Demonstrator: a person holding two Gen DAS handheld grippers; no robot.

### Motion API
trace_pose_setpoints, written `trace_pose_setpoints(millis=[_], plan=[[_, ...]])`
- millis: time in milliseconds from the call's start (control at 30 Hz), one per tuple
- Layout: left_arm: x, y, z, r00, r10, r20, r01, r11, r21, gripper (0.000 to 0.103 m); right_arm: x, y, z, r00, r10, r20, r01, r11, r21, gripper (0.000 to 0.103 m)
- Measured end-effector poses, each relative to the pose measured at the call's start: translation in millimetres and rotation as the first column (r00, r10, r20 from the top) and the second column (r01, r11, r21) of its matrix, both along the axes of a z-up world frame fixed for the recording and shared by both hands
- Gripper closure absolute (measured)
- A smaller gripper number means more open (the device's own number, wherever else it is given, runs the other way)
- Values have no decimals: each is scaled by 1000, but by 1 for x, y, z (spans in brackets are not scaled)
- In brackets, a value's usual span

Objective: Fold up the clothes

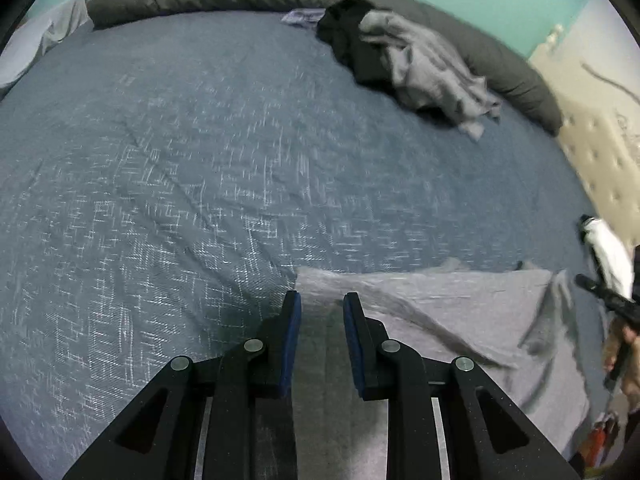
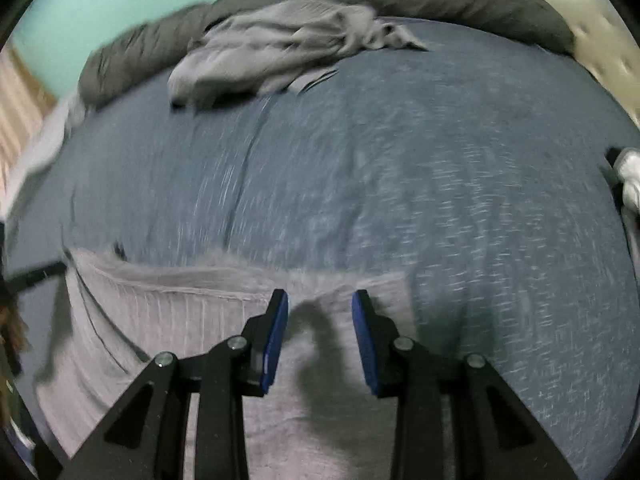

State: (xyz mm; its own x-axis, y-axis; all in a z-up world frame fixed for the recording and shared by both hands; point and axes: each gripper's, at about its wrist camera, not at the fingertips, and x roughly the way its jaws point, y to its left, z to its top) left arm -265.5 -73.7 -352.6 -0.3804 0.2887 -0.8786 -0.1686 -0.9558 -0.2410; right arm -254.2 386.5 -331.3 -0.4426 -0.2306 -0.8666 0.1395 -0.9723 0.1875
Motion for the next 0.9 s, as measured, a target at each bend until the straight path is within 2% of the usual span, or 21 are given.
trace_pose_setpoints(millis=[33, 133, 267, 300, 367, 433, 533, 567, 633, 667, 700, 733, 800, 900], plan=[[1, -3, 1, 1000, 2, -6, -2, 1000, -2, 78, 1, 7, 2, 1000, -7, 3, 7, 1000, -16, 70], [3, -14, 3, 1000, 8, -24, -8, 1000, -8, 62, 10, 24, 2, 1000, 18, -2, -18, 1000, -9, 70], [8, -16, -2, 999, 7, -31, -7, 1000, -16, 60, 13, 33, -20, 998, -9, 61, 8, 1000, 21, 68], [7, -16, -4, 1000, -2, -31, 1, 1000, -14, 60, 12, 36, -26, 997, -25, 73, 24, 1000, 20, 65], [6, -15, -8, 999, -15, -32, 15, 1000, -11, 60, 11, 39, -30, 996, -53, 68, 54, 999, -4, 53], [2, -13, -11, 999, -21, -31, 21, 1000, -4, 60, 7, 36, -31, 997, -48, 57, 49, 999, -16, 52], [-4, -10, -16, 999, -33, -27, 34, 999, 10, 68, 1, 21, -32, 999, -2, 43, 1, 1000, 26, 52], [-6, -8, -17, 999, -43, -27, 43, 999, 12, 77, -1, 16, -34, 999, 15, 38, -16, 999, 48, 52], [-3, -2, -14, 997, -70, -42, 70, 998, -1, 86, -5, 9, -41, 999, 28, 37, -31, 995, 97, 52], [-1, 0, -11, 995, -78, -54, 77, 997, -18, 95, -5, 8, -43, 999, 30, 37, -34, 994, 107, 59], [-1, 0, -9, 995, -78, -63, 77, 997, -18, 97, -5, 8, -44, 999, 33, 35, -37, 993, 114, 68], [1, -3, -4, 995, -68, -73, 68, 998, -1, 97, -5, 8, -44, 999, 36, 29, -39, 993, 113, 87], [6, -17, 6, 995, -24, -96, 29, 998, 57, 98, -1, 9, -36, 1000, 28, -7, -27, 994, 105, 98], [14, -37, 18, 991, 46, -125, -28, 990, 138, 98, 6, 19, -17, 996, -4, -84, 10, 997, 78, 100]])
